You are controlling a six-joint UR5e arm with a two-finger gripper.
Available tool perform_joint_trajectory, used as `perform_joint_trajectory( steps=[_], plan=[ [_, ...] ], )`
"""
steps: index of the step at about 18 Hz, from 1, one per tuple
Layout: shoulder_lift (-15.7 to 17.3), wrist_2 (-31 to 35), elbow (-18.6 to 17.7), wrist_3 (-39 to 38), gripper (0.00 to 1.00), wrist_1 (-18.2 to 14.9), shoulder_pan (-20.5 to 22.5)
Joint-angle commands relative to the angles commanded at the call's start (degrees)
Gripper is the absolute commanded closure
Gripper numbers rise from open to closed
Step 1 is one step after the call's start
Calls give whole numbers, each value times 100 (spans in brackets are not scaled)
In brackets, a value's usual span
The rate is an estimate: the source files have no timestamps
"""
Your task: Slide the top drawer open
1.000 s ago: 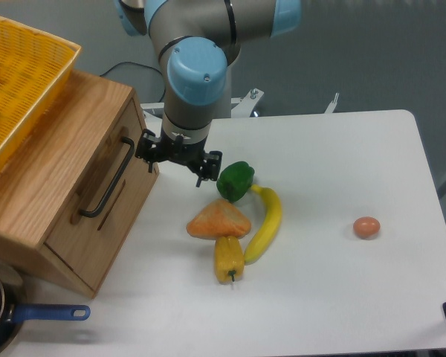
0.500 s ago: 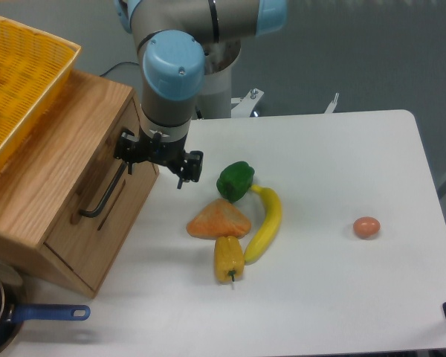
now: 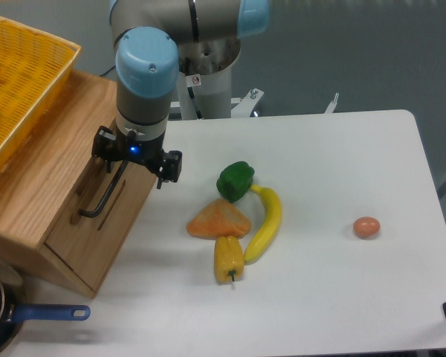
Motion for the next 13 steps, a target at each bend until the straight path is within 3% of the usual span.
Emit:
perform_joint_trajectory(
  steps=[13],
  plan=[
    [9,9,44,-18,0,0,79]
  ],
)
